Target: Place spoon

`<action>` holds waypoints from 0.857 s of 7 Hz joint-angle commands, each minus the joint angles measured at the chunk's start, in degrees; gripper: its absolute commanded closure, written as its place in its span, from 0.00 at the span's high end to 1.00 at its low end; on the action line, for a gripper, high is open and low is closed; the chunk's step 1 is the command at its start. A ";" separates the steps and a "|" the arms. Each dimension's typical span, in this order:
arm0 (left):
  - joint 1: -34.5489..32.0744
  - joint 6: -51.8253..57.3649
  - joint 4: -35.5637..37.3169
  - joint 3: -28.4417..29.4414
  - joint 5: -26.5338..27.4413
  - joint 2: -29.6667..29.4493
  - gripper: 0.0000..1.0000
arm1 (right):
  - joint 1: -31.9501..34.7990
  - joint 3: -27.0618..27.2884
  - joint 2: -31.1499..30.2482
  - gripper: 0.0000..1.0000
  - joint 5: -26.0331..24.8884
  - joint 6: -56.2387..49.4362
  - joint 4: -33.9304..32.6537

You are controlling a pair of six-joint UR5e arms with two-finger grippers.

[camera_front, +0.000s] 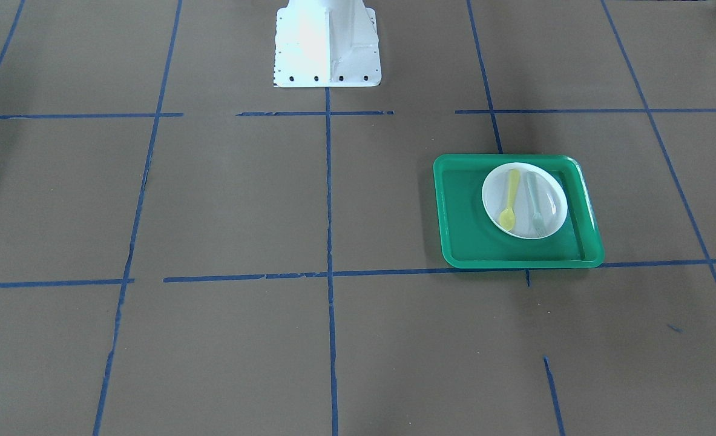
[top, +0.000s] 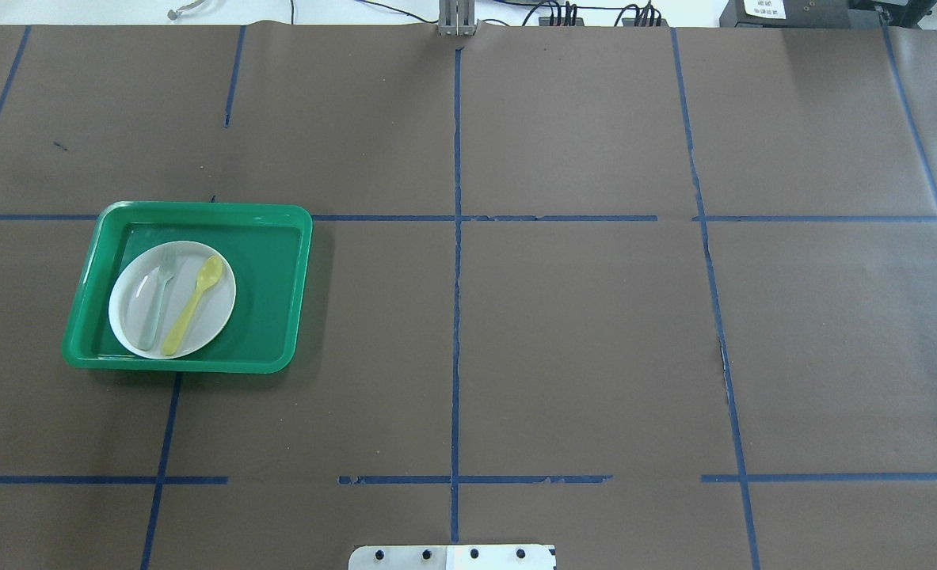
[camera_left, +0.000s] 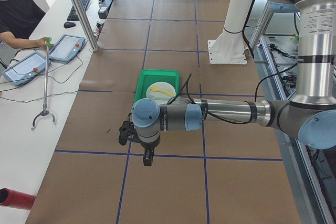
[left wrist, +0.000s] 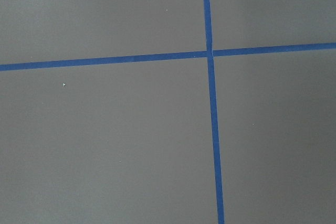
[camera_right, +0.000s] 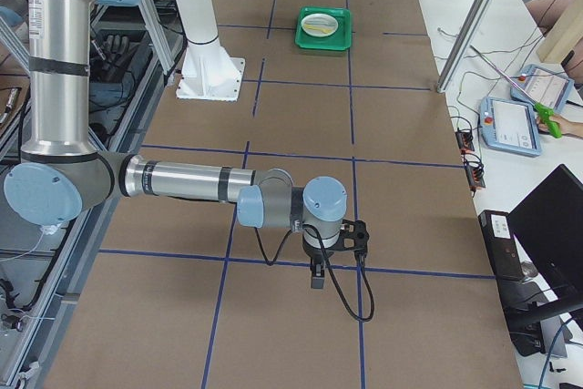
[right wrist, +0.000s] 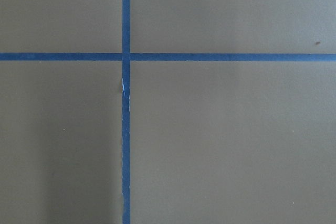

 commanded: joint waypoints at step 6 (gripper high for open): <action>33.37 -37.96 -16.87 -6.41 6.45 -13.96 0.95 | 0.00 0.03 0.00 1.00 0.00 0.00 0.00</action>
